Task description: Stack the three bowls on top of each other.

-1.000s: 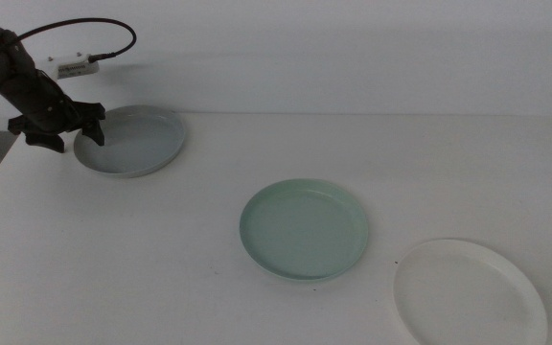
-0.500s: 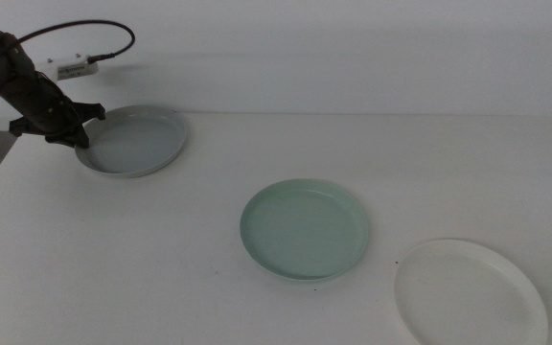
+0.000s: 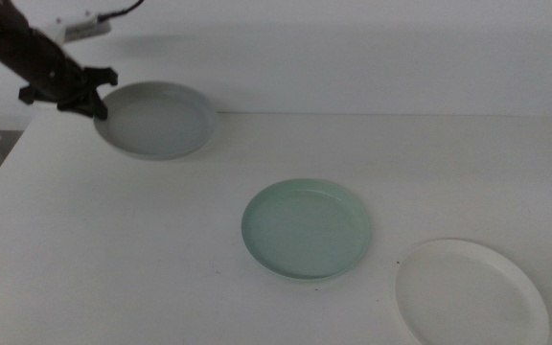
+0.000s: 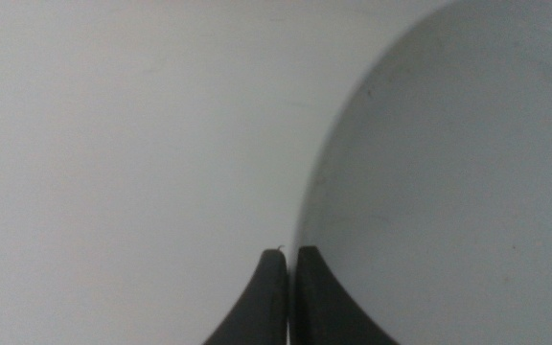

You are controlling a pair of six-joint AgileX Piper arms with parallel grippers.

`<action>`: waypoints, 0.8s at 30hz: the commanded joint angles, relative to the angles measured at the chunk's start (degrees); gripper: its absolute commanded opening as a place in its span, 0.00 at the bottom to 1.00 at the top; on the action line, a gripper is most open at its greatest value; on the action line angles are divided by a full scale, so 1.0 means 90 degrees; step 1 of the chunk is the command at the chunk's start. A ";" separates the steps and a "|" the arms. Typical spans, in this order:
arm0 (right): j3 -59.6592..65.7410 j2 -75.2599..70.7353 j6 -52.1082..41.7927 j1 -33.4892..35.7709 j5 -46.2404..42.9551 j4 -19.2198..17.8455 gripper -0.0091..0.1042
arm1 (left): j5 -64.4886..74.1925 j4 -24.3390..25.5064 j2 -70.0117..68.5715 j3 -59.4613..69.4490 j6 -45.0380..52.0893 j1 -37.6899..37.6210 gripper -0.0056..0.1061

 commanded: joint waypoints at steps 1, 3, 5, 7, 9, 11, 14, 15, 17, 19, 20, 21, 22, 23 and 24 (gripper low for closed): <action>0.0020 -0.0025 -0.0019 -0.0045 -0.0043 -0.0045 0.89 | -0.0162 -0.0104 -0.0741 0.0570 0.0027 -0.0126 0.03; 0.0020 -0.0025 -0.0019 -0.0045 -0.0043 -0.0045 0.89 | -0.0298 -0.0104 -0.1317 0.1307 0.0151 -0.0187 0.03; 0.0020 -0.0025 -0.0019 -0.0045 -0.0043 -0.0045 0.89 | -0.0674 -0.0172 -0.1840 0.2218 0.0191 -0.0243 0.03; 0.0020 -0.0025 -0.0019 -0.0045 -0.0043 -0.0045 0.89 | -0.1154 -0.0250 -0.2372 0.3146 0.0191 -0.0310 0.03; 0.0020 -0.0025 -0.0019 -0.0045 -0.0043 -0.0045 0.89 | -0.1586 -0.0373 -0.2928 0.4125 0.0191 -0.0434 0.03; 0.0020 -0.0025 -0.0019 -0.0045 -0.0043 -0.0045 0.89 | -0.1917 -0.0501 -0.3333 0.4824 0.0179 -0.0636 0.03; 0.0020 -0.0025 -0.0019 -0.0045 -0.0043 -0.0045 0.89 | -0.2106 -0.0673 -0.3655 0.5365 0.0100 -0.1125 0.03; 0.0020 -0.0025 -0.0019 -0.0045 -0.0043 -0.0045 0.89 | -0.2104 -0.0673 -0.3672 0.5380 -0.0013 -0.1339 0.03; 0.0020 -0.0025 -0.0019 -0.0045 -0.0043 -0.0045 0.89 | -0.2228 -0.0673 -0.3672 0.5380 -0.0227 -0.1753 0.03; 0.0020 -0.0025 -0.0019 -0.0045 -0.0043 -0.0045 0.89 | -0.2528 -0.0661 -0.3672 0.5380 -0.0464 -0.2091 0.03; 0.0020 -0.0025 -0.0019 -0.0045 -0.0043 -0.0045 0.89 | -0.2668 -0.0635 -0.3672 0.5380 -0.0586 -0.2251 0.03; 0.0020 -0.0025 -0.0019 -0.0045 -0.0043 -0.0045 0.89 | -0.2768 -0.0635 -0.3672 0.5380 -0.0685 -0.2394 0.03; 0.0020 -0.0025 -0.0019 -0.0045 -0.0043 -0.0045 0.89 | -0.2816 -0.0635 -0.3641 0.5380 -0.0728 -0.2502 0.03; 0.0020 -0.0025 -0.0019 -0.0045 -0.0043 -0.0045 0.89 | -0.2828 -0.0621 -0.3573 0.5356 -0.0742 -0.2628 0.03; 0.0020 -0.0025 -0.0019 -0.0045 -0.0043 -0.0045 0.89 | -0.2816 -0.0606 -0.3476 0.5298 -0.0787 -0.2743 0.03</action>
